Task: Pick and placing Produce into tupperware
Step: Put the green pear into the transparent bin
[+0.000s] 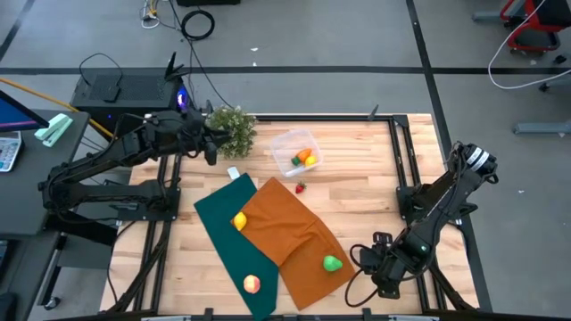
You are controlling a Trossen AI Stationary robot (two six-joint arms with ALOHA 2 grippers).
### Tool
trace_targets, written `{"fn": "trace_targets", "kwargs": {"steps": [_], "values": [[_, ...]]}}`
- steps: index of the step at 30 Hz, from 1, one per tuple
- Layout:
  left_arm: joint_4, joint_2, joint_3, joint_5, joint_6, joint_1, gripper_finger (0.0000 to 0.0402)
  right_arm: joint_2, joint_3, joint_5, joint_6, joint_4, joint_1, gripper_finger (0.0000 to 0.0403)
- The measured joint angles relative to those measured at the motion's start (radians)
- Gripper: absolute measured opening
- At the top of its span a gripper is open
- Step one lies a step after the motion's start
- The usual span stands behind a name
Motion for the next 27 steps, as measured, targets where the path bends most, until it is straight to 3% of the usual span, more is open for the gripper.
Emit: {"fn": "trace_targets", "kwargs": {"steps": [7, 18, 22, 27], "values": [[-0.020, 0.000, 0.000, 0.001, 0.007, 0.000, 0.0103, 0.000, 0.000, -0.071, -0.032, 0.001, -0.048, 0.0174], [-0.084, -0.001, 0.000, 0.011, 0.037, 0.000, 0.0103, 0.001, 0.006, -0.194, -0.136, 0.038, -0.257, 0.0174], [-0.087, -0.001, 0.000, 0.011, 0.054, 0.000, 0.0103, 0.056, 0.086, -0.203, -0.224, 0.024, -0.321, 0.0174], [-0.088, -0.001, 0.000, 0.013, 0.076, 0.000, 0.0103, 0.228, 0.269, -0.193, -0.358, -0.076, -0.368, 0.0173]]}}
